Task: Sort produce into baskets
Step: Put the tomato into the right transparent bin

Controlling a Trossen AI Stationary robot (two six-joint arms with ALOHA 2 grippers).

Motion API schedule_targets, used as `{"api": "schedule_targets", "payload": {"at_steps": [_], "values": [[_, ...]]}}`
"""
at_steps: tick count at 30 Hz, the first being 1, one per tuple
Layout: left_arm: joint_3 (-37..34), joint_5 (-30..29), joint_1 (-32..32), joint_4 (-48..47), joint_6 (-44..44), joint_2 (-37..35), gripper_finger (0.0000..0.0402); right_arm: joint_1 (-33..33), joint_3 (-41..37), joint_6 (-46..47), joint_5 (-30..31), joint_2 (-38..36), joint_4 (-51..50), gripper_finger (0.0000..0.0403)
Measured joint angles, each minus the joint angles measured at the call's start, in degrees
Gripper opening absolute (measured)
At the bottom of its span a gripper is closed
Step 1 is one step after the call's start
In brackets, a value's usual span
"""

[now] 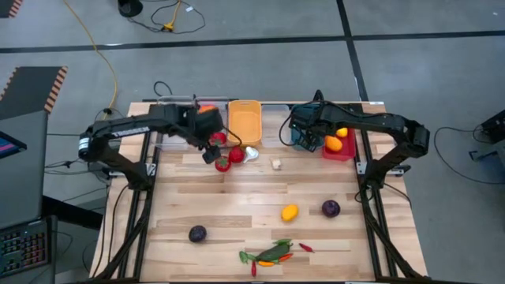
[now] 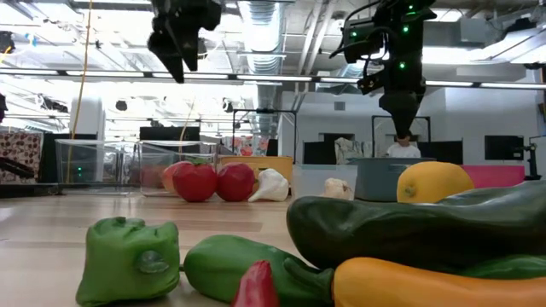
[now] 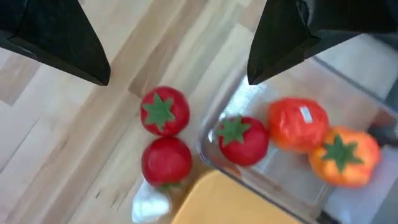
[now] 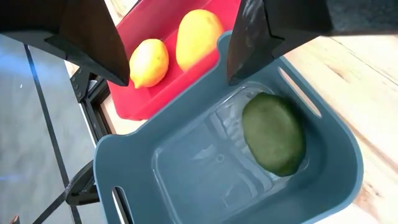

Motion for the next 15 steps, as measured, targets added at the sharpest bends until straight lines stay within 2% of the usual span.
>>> {"api": "schedule_targets", "payload": {"at_steps": [6,10,12,15], "values": [[0.00,-14.41,-12.21,-1.73,-15.11,-0.27,0.0367,0.01,0.00,0.01,0.00,0.00,0.01,0.0296],[-0.56,-20.59,-19.41,-1.08,-26.20,0.02,0.0367,0.02,0.00,1.82,0.00,0.00,-0.09,0.0296],[-3.13,-23.52,-22.36,1.80,-31.25,-0.11,0.0367,0.04,0.00,3.02,0.00,-0.01,-0.89,0.0296],[-8.72,-24.58,-25.78,4.63,-38.39,-0.02,0.0367,0.26,0.00,3.70,0.01,-0.62,-1.84,0.0296]]}}
